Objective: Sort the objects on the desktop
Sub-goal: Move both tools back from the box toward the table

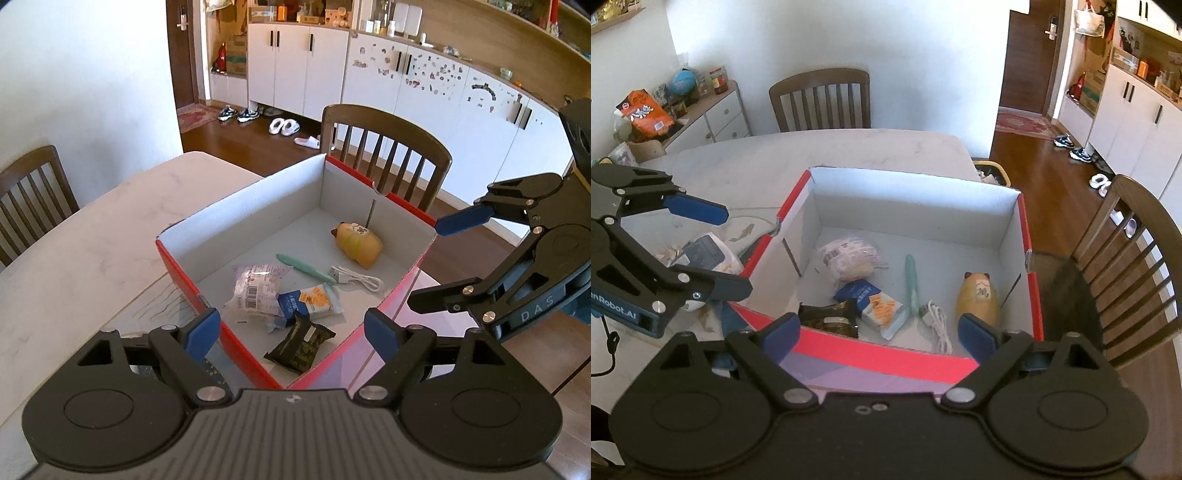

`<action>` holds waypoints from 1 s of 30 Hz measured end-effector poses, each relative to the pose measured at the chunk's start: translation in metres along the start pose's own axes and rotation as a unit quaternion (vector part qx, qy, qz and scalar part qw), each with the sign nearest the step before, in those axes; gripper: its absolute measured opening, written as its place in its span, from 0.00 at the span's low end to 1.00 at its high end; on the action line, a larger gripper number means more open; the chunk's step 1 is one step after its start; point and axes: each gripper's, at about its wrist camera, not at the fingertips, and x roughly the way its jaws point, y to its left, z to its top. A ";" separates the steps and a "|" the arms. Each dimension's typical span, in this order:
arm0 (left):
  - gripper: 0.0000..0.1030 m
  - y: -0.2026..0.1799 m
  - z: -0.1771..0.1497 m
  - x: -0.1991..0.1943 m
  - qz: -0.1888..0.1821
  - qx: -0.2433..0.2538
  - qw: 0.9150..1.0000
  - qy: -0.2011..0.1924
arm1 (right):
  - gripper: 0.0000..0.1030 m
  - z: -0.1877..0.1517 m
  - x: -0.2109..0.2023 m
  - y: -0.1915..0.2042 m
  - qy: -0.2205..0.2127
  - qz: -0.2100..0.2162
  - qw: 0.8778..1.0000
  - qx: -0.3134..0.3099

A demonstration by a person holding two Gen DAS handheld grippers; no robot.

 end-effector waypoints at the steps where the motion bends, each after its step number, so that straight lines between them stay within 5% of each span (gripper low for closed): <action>1: 0.82 0.001 -0.002 -0.003 -0.001 0.000 1.000 -0.002 | 0.91 -0.001 -0.002 0.003 -0.002 -0.001 1.000 0.001; 5: 0.86 0.005 -0.009 -0.018 -0.005 0.001 1.000 -0.009 | 0.95 -0.004 -0.009 0.018 -0.010 -0.002 1.000 0.004; 7: 0.98 0.008 -0.014 -0.025 -0.005 0.000 1.000 -0.012 | 0.95 -0.005 -0.012 0.025 -0.014 -0.002 1.000 0.005; 30: 0.99 0.066 -0.085 -0.104 0.001 -0.043 0.998 -0.046 | 0.96 -0.012 -0.007 0.132 -0.019 0.025 1.000 -0.003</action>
